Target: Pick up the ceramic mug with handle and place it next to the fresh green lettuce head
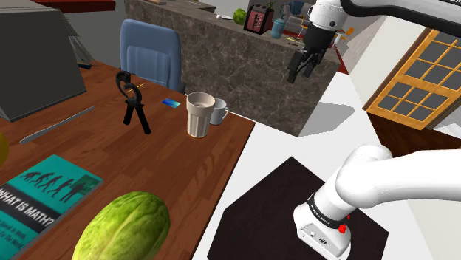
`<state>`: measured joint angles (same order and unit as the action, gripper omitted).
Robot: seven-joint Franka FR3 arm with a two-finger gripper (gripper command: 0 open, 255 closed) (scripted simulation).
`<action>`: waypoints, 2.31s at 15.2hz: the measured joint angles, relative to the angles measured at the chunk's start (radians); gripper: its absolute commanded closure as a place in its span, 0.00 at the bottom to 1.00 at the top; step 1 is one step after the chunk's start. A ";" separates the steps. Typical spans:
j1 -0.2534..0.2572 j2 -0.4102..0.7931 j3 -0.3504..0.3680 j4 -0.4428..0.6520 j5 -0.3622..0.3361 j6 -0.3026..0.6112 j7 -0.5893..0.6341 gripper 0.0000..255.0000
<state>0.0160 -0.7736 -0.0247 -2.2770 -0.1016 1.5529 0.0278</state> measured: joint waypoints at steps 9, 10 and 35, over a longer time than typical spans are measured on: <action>0.016 0.193 0.043 -0.016 0.028 0.190 0.074 0.00; 0.018 0.223 0.048 -0.015 0.031 0.217 0.083 0.00; 0.060 0.992 0.117 0.330 0.001 0.654 0.267 0.00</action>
<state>0.0762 0.2183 0.0919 -1.9472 -0.1009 2.2071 0.2948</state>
